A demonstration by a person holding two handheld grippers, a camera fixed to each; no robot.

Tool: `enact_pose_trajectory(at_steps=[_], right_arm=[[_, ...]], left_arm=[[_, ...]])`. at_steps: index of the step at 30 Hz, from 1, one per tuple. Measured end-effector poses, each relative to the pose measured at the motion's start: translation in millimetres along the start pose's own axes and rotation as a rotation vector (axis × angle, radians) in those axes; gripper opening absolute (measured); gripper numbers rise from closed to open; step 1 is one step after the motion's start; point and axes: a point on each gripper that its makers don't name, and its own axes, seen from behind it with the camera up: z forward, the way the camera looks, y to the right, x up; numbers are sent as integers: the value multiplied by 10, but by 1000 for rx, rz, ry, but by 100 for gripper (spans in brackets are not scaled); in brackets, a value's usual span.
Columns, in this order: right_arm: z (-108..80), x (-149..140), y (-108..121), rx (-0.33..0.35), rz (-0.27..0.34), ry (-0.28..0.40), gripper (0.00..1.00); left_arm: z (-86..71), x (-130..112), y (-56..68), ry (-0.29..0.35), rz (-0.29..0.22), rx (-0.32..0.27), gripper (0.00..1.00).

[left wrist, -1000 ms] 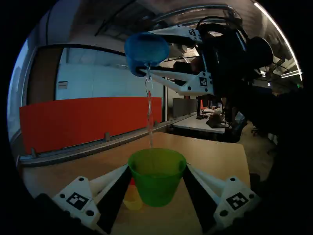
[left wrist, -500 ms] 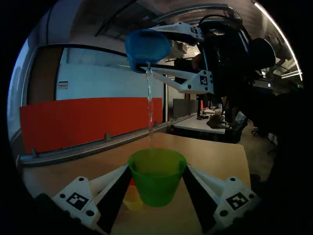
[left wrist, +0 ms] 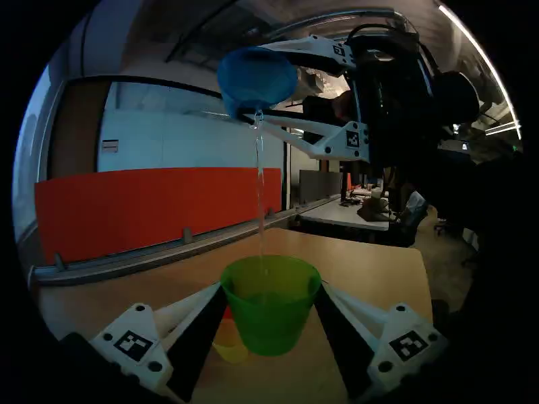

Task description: Pour water

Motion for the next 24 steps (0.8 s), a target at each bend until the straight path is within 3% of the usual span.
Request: enact_pose_trajectory(at_steps=[24], right_arm=[[3, 103, 44, -19, -121, 6, 90]], left_arm=[[46, 23, -12, 6, -3, 3, 86]])
